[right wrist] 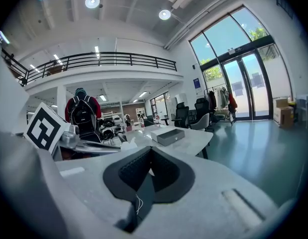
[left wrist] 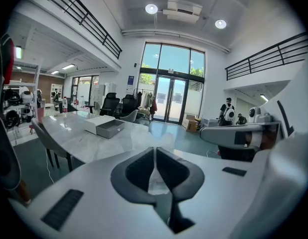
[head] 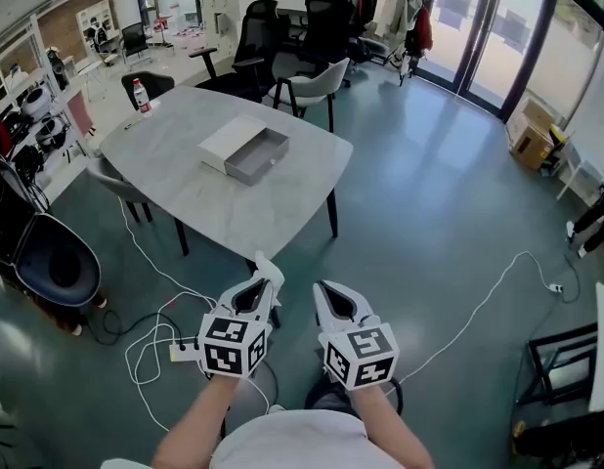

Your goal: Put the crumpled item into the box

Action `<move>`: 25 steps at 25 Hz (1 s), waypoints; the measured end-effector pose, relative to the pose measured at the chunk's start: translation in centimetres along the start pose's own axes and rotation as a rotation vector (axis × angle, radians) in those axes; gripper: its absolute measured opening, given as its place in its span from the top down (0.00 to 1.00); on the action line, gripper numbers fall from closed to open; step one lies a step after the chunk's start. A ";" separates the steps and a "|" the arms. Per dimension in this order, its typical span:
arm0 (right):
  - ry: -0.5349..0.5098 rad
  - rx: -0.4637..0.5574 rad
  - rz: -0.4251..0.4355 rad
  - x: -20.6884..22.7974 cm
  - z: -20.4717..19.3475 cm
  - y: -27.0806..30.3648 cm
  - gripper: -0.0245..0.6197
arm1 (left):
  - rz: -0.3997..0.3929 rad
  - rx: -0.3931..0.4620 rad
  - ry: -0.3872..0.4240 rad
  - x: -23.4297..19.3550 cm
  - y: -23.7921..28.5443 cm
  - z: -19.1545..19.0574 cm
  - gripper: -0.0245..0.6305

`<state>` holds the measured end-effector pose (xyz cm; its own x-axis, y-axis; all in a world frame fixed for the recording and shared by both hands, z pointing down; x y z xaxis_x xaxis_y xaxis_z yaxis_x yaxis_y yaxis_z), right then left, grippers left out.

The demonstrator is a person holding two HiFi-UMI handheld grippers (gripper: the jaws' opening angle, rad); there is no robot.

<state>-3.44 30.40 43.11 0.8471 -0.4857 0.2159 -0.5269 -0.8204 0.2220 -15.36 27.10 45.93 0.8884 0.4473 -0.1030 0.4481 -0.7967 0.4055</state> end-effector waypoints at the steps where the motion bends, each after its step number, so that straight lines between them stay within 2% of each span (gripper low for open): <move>1: 0.001 0.000 0.011 0.7 0.1 0.5 0.95 | 0.009 -0.001 -0.001 -0.1 0.8 0.2 0.93; 11: 0.029 -0.006 0.121 10.1 3.3 5.0 0.95 | 0.092 -0.002 -0.020 0.7 9.6 4.6 0.93; 25: -0.008 -0.038 0.194 21.2 6.5 7.8 0.95 | 0.183 -0.015 -0.040 4.4 18.8 8.5 0.93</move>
<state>10.89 11.73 43.28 0.7296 -0.6363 0.2505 -0.6827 -0.6989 0.2131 -2.16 10.67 45.32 0.9584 0.2788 -0.0617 0.2773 -0.8570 0.4344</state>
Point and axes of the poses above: the fingertips, and each gripper's own axes: y forward along the fingers, x to its right, z out of its top, the point moved 3 cm from there along -y, backward along the fingers, and after that the axes turned 7 degrees about z, right-handed, at the moved point
